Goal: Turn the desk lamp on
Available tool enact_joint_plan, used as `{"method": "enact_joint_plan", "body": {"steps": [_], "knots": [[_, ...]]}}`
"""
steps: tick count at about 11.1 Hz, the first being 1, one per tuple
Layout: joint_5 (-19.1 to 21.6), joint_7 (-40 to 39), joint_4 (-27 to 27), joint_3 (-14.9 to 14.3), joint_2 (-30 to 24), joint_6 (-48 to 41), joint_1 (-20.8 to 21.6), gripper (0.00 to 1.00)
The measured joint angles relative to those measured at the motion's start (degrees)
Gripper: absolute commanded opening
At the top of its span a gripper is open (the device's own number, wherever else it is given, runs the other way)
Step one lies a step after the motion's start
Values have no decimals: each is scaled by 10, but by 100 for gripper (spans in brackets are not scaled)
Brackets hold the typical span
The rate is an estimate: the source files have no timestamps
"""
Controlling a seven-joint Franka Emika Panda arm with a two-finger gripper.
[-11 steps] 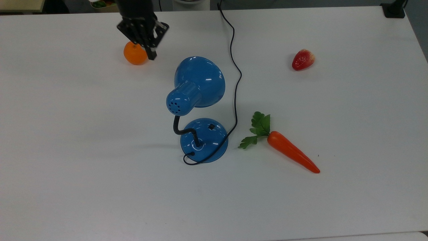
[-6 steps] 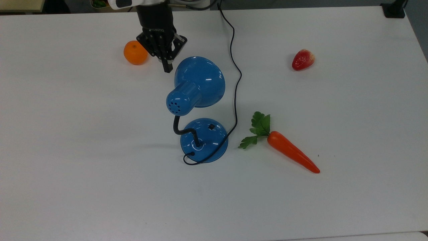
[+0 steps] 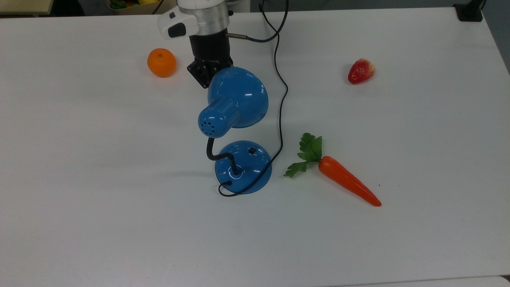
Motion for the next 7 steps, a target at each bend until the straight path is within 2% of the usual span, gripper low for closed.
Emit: {"method": "enact_joint_plan", "body": {"steps": [2,5,7], "knots": [[-21,34,0,0,11,4,14,2],[-85,118,-1,0,52,66,35,2],[-103,142,3,0,73,77,39,2]]}}
